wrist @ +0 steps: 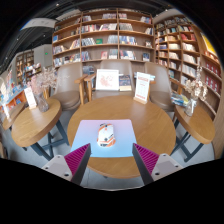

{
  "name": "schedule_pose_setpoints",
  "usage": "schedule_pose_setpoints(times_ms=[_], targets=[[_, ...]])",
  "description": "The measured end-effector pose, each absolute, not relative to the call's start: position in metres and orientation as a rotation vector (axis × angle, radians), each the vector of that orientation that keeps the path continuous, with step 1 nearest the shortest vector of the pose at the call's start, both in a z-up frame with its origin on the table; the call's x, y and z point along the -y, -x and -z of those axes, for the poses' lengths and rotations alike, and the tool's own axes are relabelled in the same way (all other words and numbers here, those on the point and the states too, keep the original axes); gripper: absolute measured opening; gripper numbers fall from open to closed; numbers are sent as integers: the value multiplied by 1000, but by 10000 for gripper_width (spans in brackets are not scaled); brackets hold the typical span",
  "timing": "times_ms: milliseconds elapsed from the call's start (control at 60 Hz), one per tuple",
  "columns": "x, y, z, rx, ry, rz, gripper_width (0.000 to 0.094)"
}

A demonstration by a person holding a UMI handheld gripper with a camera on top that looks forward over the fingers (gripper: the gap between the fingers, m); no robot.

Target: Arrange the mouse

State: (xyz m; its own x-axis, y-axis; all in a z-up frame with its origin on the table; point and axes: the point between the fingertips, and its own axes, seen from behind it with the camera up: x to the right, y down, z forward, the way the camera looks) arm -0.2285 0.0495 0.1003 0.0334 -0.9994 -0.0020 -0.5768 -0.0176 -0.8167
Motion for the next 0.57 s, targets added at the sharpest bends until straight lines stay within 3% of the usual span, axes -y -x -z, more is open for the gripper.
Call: schedule_pose_setpoints(times_ms=[567], targets=[[-15,325,-120,-1572,1622,896,853]])
